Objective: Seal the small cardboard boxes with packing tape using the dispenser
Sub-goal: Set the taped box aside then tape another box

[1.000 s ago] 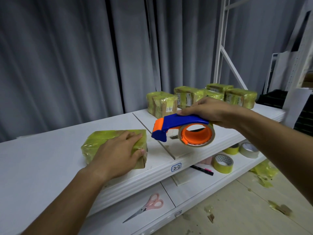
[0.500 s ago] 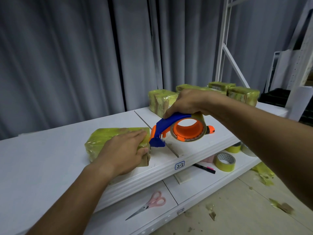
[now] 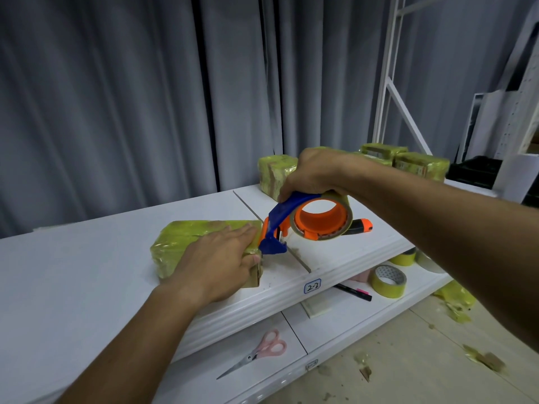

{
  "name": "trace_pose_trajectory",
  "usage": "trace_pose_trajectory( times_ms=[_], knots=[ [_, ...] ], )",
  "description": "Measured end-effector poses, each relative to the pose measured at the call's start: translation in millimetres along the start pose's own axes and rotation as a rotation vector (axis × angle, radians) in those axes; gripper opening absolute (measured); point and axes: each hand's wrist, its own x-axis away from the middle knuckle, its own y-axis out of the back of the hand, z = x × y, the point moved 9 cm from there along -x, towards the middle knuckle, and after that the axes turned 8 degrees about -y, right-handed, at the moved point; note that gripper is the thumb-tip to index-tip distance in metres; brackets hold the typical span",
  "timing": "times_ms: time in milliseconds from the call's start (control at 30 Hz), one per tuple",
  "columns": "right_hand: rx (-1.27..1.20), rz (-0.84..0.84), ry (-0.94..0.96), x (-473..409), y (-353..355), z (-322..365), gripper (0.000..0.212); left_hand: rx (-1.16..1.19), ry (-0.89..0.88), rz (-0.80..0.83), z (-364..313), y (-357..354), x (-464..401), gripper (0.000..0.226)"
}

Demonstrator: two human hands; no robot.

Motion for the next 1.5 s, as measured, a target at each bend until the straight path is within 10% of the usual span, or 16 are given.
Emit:
trace_pose_trajectory(
  times_ms=[1233,1500],
  knots=[
    [-0.002,-0.003,0.001,-0.5,-5.6,-15.0,0.041,0.078,0.028,-0.052,0.9,0.7,3.6,0.058],
    [0.117,-0.310,0.065,-5.1,-2.9,18.5,0.031,0.094,0.003,-0.098,2.0,2.1,6.9,0.057]
  ],
)
